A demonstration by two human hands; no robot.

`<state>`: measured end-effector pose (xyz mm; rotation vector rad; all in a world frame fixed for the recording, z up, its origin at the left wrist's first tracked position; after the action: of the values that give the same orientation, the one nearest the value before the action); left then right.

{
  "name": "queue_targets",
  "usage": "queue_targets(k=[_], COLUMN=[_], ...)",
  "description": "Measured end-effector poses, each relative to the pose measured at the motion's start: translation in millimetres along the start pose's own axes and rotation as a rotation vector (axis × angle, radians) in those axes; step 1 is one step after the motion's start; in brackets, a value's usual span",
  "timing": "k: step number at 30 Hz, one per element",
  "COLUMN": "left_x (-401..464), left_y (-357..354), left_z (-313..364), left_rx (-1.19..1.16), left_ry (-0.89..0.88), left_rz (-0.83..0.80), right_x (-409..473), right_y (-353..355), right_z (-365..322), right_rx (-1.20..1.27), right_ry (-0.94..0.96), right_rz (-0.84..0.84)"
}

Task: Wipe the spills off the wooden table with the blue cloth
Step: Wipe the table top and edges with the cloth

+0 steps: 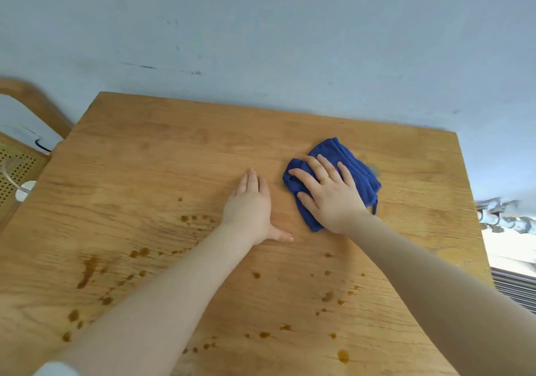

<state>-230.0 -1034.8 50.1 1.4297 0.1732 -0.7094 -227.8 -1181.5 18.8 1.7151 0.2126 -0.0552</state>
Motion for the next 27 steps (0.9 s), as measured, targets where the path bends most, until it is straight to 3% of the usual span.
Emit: queue_targets(k=[4,10,19,23,27], left_x=[4,14,12,15,17], left_y=[2,-2,-1,-4,-7], left_z=[3,0,7,5,4], left_rx=[-0.016,-0.084,-0.095,-0.065,-0.052], left_ry=[0.033,0.041,0.029,0.030,0.009], left_rz=[-0.021,0.007,-0.020,-0.058,-0.050], right_x=[22,99,1,18,51], right_y=[6,19,8,11,19], right_z=[14,53,36,47,72], right_rx=[-0.009,0.057,0.001,-0.031,-0.008], right_ry=[0.016,-0.137,-0.111,-0.105,-0.349], right_rz=[0.041,0.088,0.054,0.072,0.084])
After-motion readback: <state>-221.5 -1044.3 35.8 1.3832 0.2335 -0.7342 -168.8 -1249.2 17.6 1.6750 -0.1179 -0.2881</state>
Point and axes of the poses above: each hand's wrist, its own x-axis towards the middle knuckle, its own y-axis out of the back of the hand, z = x × y, the point moved 5 cm from there along x, towards the middle knuckle, and after that the axes turned 5 degrees about -y, right-handed, at the moved point
